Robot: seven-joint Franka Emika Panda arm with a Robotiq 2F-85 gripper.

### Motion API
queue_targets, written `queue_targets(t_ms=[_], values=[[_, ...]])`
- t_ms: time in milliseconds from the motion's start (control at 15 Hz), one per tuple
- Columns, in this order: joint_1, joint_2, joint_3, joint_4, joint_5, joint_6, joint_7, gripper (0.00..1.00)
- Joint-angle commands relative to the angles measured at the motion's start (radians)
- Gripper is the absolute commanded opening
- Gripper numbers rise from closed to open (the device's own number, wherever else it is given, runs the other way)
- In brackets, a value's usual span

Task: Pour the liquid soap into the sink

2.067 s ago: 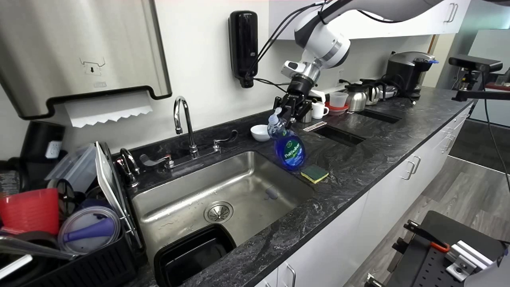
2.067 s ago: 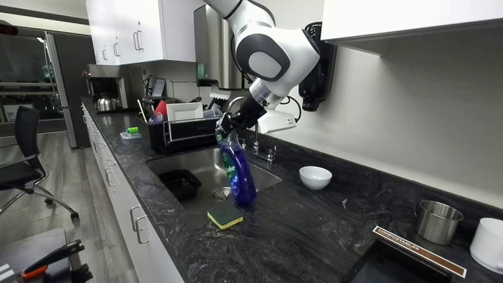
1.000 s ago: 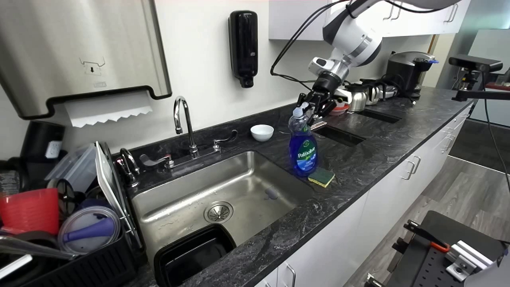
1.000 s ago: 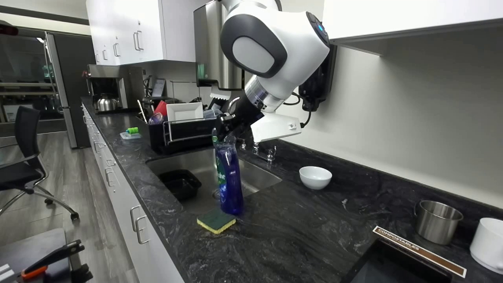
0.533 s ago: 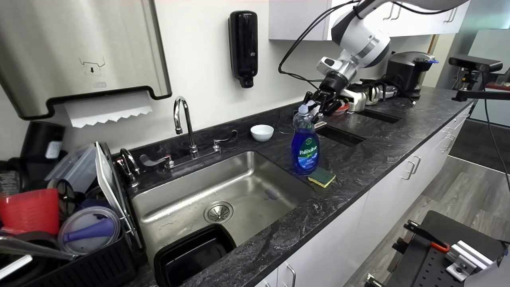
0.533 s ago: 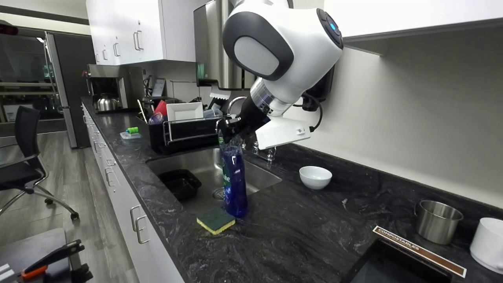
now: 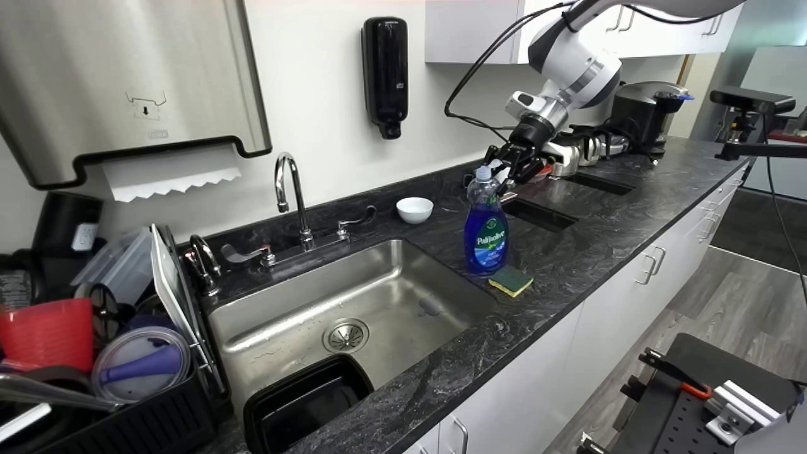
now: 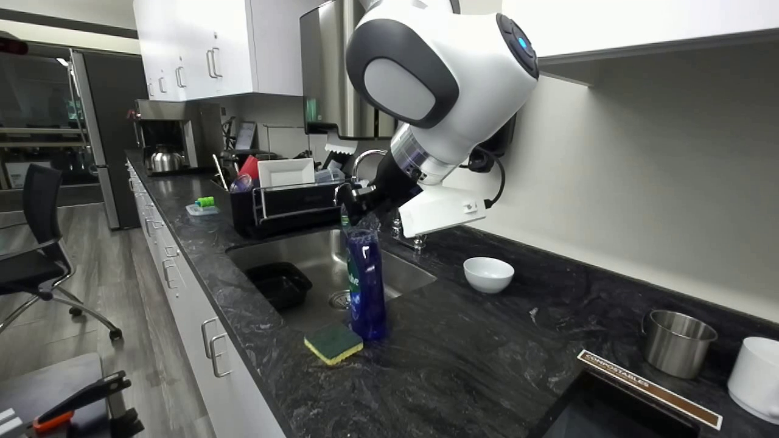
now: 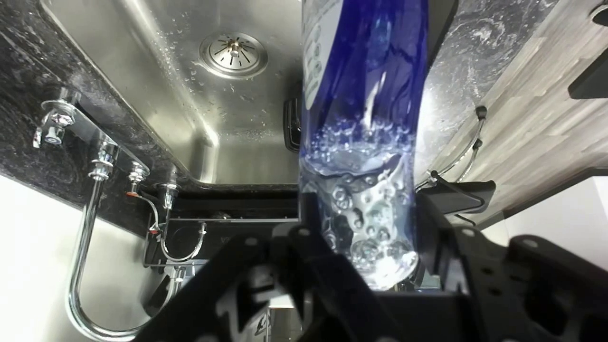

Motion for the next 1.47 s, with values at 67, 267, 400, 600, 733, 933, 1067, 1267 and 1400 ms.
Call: queue_targets(t_ms=[67, 267, 400, 600, 733, 933, 1067, 1267, 1400], values=[[-0.025, 0.013, -0.009, 0.014, 0.061, -0.032, -0.04, 0.24], [-0.035, 0.021, -0.015, 0.015, 0.081, -0.039, -0.047, 0.24], [-0.041, 0.024, -0.017, 0.016, 0.088, -0.042, -0.056, 0.24], [-0.044, 0.027, -0.018, 0.017, 0.092, -0.046, -0.061, 0.7], [-0.045, 0.029, -0.019, 0.018, 0.091, -0.047, -0.064, 0.79], [-0.048, 0.029, -0.02, 0.024, 0.095, -0.055, -0.07, 0.99], [-0.05, 0.03, -0.021, 0.028, 0.099, -0.062, -0.072, 1.0], [-0.053, 0.03, -0.024, 0.032, 0.1, -0.074, -0.075, 1.0], [-0.052, 0.03, -0.027, 0.032, 0.093, -0.071, -0.076, 1.0]])
